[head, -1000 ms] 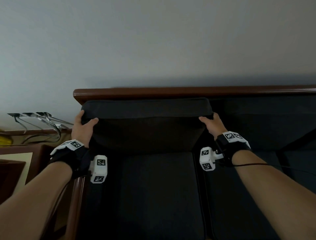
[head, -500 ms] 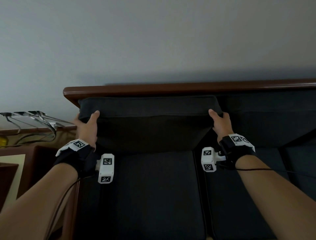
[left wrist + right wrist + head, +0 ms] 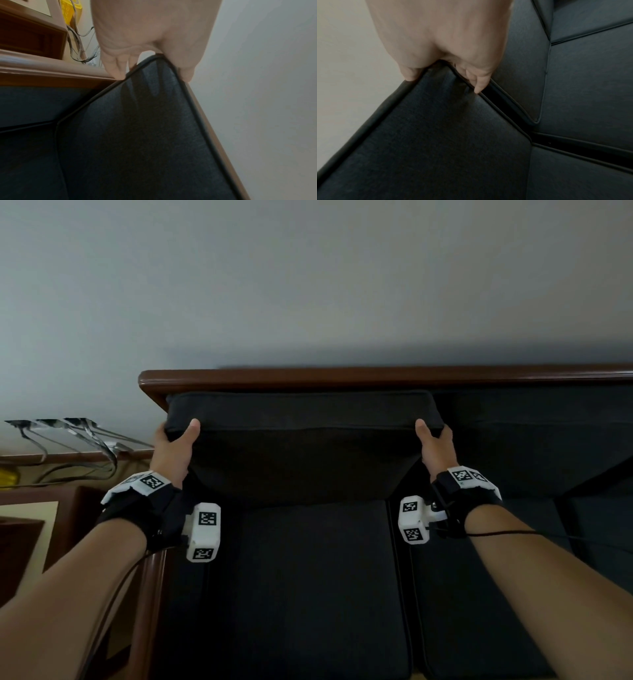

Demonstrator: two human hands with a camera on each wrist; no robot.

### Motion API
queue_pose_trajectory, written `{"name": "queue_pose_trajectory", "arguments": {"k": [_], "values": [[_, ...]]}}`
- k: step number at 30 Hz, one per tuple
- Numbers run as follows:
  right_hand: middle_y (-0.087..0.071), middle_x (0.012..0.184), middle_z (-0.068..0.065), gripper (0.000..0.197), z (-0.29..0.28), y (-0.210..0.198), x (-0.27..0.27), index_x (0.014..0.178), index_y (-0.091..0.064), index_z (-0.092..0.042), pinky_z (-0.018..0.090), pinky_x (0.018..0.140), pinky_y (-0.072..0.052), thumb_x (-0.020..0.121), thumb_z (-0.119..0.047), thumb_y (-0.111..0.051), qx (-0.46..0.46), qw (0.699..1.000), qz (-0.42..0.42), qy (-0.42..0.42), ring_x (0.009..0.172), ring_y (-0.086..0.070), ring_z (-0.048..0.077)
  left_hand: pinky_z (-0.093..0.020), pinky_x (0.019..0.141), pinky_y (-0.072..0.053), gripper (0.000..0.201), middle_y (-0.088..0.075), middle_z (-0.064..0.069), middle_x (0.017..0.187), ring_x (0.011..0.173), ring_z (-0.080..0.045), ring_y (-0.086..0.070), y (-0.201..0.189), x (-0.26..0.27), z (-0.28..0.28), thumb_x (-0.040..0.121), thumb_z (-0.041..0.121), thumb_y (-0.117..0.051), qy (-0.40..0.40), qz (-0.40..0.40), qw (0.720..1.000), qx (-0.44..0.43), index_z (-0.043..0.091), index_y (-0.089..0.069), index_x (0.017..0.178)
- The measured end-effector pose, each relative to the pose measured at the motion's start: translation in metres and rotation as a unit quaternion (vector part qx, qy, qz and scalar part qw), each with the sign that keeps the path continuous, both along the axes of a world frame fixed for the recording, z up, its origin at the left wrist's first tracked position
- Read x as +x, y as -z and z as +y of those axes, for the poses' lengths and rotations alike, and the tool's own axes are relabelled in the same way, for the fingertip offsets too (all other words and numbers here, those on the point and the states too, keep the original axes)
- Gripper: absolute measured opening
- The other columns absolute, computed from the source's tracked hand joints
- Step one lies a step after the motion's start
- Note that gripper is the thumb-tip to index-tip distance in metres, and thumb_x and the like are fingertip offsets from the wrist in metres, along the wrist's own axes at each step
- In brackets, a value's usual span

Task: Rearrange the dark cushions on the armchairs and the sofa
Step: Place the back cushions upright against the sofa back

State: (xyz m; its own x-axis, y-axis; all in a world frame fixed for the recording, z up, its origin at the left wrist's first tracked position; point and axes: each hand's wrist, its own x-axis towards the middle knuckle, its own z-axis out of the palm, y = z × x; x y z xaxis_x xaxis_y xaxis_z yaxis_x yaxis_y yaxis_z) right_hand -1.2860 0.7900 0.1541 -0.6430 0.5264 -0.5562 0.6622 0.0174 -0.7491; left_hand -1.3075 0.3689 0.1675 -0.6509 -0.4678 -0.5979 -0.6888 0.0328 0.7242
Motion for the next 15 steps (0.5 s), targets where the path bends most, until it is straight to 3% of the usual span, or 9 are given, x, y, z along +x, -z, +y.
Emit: {"name": "queue_pose_trajectory", "arguments": {"k": [2,4,7,9,12,15], "values": [[-0.032,0.159,0.008,0.086,0.002,-0.006,0.002,0.157,-0.014,-0.026,0.053,0.115,-0.032,0.090,-0.052,-0.060,-0.017,1.000,-0.007,0.000,0.142,-0.036,0.033,-0.032,0.087,-0.039,0.073,-0.048,0.001,0.131,0.112,-0.019,-0.048,-0.008,0.003,0.008,0.089,0.049,-0.064,0.005,0.003,1.000,0.027,0.030,-0.027,0.149],[-0.033,0.159,0.006,0.093,0.006,-0.009,0.006,0.157,-0.010,-0.030,0.053,0.116,-0.031,0.085,-0.052,-0.064,-0.029,0.999,-0.013,-0.001,0.142,-0.036,0.032,-0.034,0.089,-0.037,0.081,-0.046,0.001,0.131,0.117,-0.021,-0.046,-0.014,0.001,0.014,0.083,0.047,-0.070,0.007,-0.004,0.999,0.051,0.031,-0.026,0.149],[-0.033,0.159,0.005,0.097,0.013,-0.009,0.011,0.157,-0.006,-0.035,0.053,0.116,-0.031,0.081,-0.052,-0.065,-0.035,0.999,-0.034,-0.022,0.142,-0.037,0.032,-0.031,0.086,-0.042,0.090,-0.048,0.002,0.130,0.113,-0.019,-0.047,-0.018,-0.003,0.017,0.075,0.044,-0.078,0.029,0.004,0.999,0.041,0.027,-0.029,0.149],[-0.035,0.158,0.004,0.088,0.012,-0.015,0.012,0.156,-0.008,-0.035,0.051,0.113,-0.034,0.088,-0.047,-0.063,-0.048,0.996,-0.045,-0.052,0.140,-0.039,0.032,-0.036,0.094,-0.046,0.100,-0.051,0.000,0.130,0.117,-0.021,-0.051,-0.016,0.000,0.015,0.066,0.045,-0.082,0.029,0.016,0.999,0.025,0.024,-0.030,0.149],[-0.035,0.158,0.005,0.076,0.014,-0.021,0.013,0.157,-0.005,-0.033,0.050,0.110,-0.036,0.099,-0.034,-0.055,-0.062,0.993,-0.053,-0.080,0.136,-0.045,0.035,-0.033,0.090,-0.043,0.076,-0.047,-0.002,0.128,0.112,-0.018,-0.048,-0.014,0.010,0.010,0.086,0.026,-0.071,0.009,0.033,0.999,0.029,0.022,-0.029,0.150],[-0.034,0.158,0.006,0.079,0.012,-0.024,0.017,0.157,0.003,-0.037,0.048,0.105,-0.042,0.100,-0.036,-0.052,-0.063,0.993,-0.047,-0.085,0.124,-0.056,0.034,-0.034,0.088,-0.039,0.066,-0.049,-0.003,0.131,0.113,-0.020,-0.049,-0.012,0.021,0.006,0.091,0.020,-0.065,0.023,0.045,0.998,0.040,0.022,-0.032,0.148]]}}
